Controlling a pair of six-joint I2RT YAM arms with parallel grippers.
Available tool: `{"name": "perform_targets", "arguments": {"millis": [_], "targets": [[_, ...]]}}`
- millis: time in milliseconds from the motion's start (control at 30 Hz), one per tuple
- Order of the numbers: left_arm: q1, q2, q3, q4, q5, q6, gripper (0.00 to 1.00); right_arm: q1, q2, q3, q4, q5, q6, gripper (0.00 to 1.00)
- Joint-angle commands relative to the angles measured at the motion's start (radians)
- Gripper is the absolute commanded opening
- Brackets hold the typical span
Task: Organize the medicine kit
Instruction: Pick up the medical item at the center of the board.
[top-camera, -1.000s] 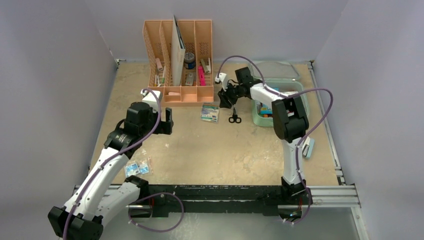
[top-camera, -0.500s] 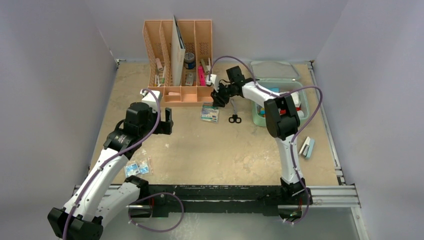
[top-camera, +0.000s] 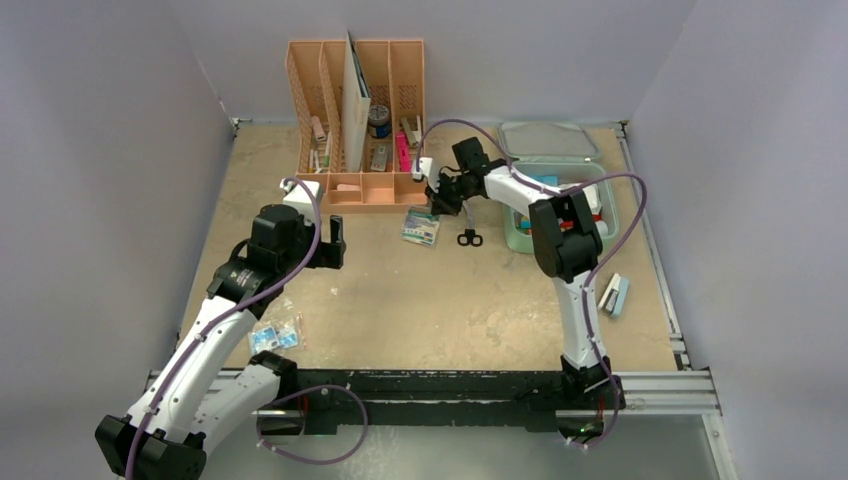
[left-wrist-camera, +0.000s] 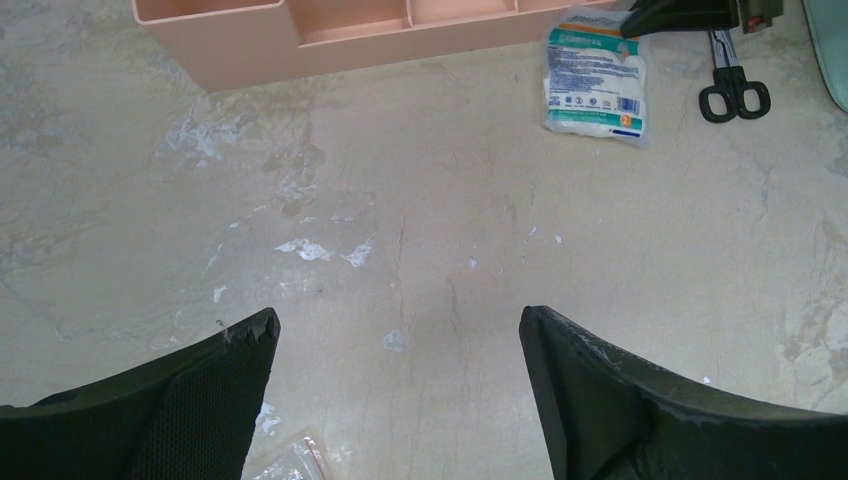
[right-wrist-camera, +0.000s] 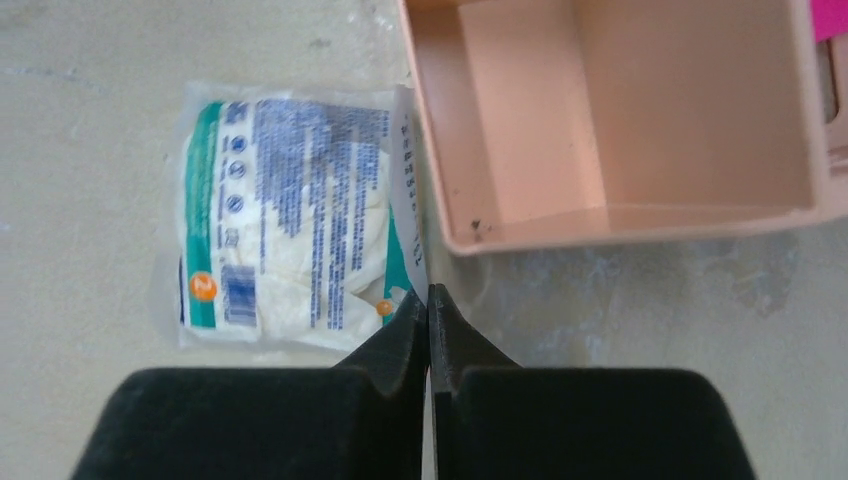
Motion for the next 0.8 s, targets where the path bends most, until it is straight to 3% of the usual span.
{"name": "perform_targets", "arguments": {"millis": [0,200,400,767], "targets": [[-0.004,-0.008,-0.001,0.02,-0.019,0.018,0.89,0.007,-0.145,-0.069,0.007,0.032,-0.026,0.0],[-0.004,-0.008,0.0,0.019,-0.025,0.012,0.9,0.011,-0.259,-0.151,-0.031,0.031,-0.021,0.0],[-0.004,-0.003,0.002,0.013,-0.017,-0.005,0.91,0.011,-0.361,-0.154,-0.173,0.023,0.051,0.0],[-0.004,-0.013,0.005,0.005,-0.002,-0.008,1.0,0.011,-0.617,-0.253,-0.098,0.098,0.306,0.0]]}}
